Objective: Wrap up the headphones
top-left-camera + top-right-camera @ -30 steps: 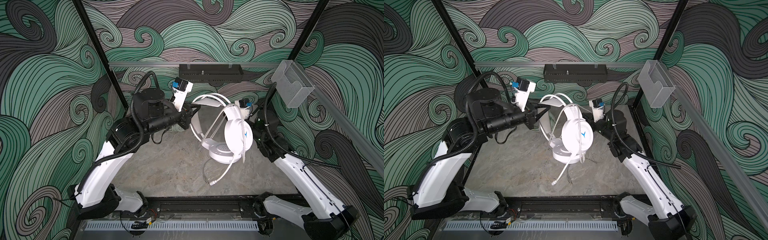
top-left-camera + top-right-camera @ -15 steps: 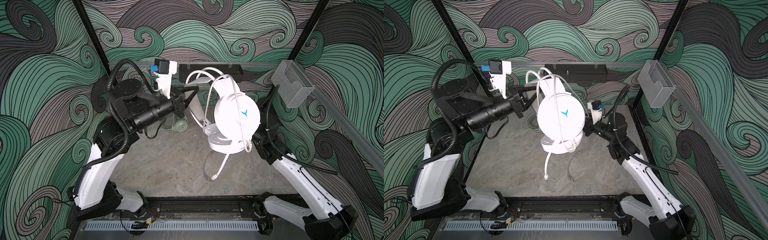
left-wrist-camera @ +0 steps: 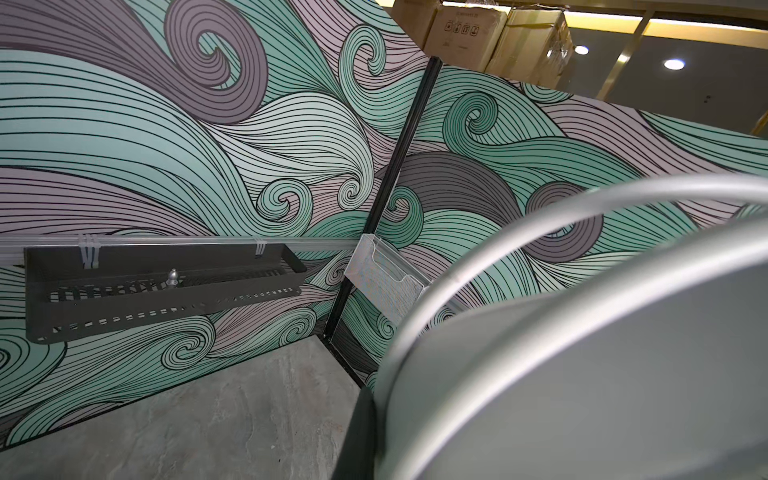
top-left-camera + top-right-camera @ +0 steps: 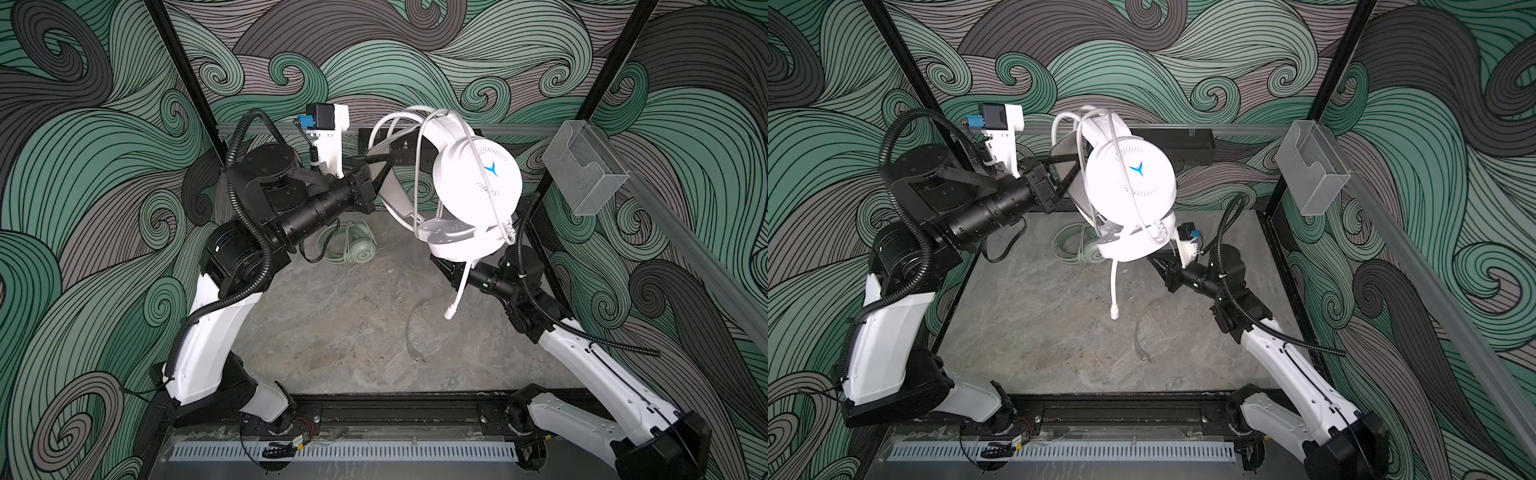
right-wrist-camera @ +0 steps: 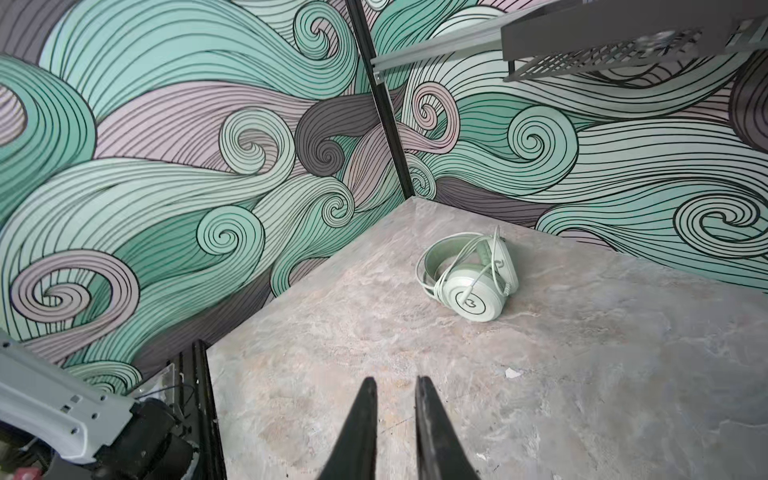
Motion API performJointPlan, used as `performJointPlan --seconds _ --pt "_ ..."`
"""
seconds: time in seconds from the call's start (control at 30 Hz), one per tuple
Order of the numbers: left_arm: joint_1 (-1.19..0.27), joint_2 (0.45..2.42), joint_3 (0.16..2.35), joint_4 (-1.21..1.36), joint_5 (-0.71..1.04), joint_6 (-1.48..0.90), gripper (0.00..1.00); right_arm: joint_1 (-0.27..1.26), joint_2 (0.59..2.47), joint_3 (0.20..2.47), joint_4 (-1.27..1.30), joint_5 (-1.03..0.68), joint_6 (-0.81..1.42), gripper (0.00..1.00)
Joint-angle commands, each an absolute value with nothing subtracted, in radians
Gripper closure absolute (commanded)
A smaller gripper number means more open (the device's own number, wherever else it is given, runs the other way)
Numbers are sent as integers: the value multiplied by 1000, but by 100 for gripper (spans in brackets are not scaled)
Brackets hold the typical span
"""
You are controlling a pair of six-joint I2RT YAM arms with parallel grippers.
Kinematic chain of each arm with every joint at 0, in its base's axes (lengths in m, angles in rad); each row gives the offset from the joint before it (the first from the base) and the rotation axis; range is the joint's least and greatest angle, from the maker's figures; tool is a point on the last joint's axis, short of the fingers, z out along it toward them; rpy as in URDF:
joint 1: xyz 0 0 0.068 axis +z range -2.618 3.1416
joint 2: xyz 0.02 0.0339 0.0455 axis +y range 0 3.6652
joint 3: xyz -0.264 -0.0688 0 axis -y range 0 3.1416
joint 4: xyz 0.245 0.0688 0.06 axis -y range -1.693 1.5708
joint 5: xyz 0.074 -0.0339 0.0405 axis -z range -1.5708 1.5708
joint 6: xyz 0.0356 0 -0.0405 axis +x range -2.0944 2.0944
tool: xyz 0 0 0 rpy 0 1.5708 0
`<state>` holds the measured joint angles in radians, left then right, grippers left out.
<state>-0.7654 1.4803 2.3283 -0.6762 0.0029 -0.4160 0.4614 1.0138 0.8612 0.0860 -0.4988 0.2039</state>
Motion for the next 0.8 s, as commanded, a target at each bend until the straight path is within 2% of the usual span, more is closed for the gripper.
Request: performJointPlan --seconds 0.0,0.17,0.3,0.47,0.63,0.77 --pt "-745 1470 2367 -626 -50 -517 100 471 980 838 88 -513 204 87" --pt "-733 1441 2316 -584 -143 -548 100 475 942 795 60 -520 200 89" --pt "-719 1431 2296 -589 -243 -578 100 484 913 784 15 -517 183 96" --pt "-699 1430 2244 -557 -343 -641 100 492 884 756 -4 -515 189 100" --pt "-688 1407 2233 -541 -457 -694 100 521 892 776 -92 -456 143 100" --pt "-669 1464 2263 -534 -478 -771 100 570 918 806 -184 -337 106 100"
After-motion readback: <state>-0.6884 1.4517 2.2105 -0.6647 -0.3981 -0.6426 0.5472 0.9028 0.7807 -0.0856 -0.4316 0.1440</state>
